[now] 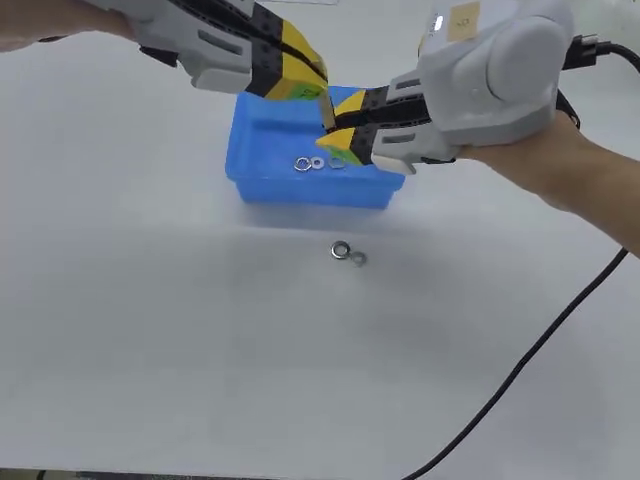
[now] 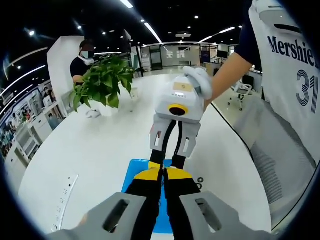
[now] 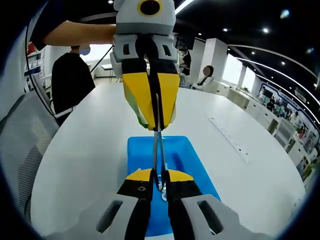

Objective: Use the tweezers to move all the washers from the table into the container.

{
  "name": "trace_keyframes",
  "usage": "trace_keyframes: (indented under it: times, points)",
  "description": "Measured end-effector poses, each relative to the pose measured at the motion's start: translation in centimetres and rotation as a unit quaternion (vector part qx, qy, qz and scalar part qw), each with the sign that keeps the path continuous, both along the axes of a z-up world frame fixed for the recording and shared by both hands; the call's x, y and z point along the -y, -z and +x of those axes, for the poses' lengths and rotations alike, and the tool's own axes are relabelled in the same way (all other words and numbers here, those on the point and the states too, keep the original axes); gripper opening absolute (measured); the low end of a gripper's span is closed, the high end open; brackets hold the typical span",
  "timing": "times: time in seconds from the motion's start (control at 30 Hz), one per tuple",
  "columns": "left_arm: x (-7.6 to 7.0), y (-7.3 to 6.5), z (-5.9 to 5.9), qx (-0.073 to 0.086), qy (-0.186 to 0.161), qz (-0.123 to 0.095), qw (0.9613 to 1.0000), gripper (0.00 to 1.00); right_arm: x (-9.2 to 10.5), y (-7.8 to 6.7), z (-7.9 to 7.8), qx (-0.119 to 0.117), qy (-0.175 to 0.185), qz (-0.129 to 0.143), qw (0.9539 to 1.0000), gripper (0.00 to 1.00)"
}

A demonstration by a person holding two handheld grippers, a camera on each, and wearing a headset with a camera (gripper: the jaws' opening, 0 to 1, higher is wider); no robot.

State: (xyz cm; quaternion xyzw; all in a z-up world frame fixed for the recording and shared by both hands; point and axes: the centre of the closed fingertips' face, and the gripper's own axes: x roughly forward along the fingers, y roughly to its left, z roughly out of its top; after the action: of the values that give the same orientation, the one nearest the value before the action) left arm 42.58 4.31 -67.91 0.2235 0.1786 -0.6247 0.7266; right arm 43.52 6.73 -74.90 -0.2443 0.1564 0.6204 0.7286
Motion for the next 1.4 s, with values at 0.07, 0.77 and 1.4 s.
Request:
trace_keyframes:
  times: [0.07,0.77,1.4]
  points:
    - [-0.1,0.4,0.3,-0.007,-0.002,0.001,1.0,0.05,-0.2,0.6,0.4,-0.004,-0.001,-0.001,1.0,0.11]
    - [-0.6,3.4,2.0,-0.046,-0.022,0.001,0.9987,0.05,-0.3,3.8,1.9,-0.033,0.004,-0.014,0.9993,0.11]
    - [-0.3,1.3,1.0,-0.02,-0.022,-0.003,0.9995,0.05,0.0,1.6,1.1,-0.012,0.005,-0.008,0.9999,0.13]
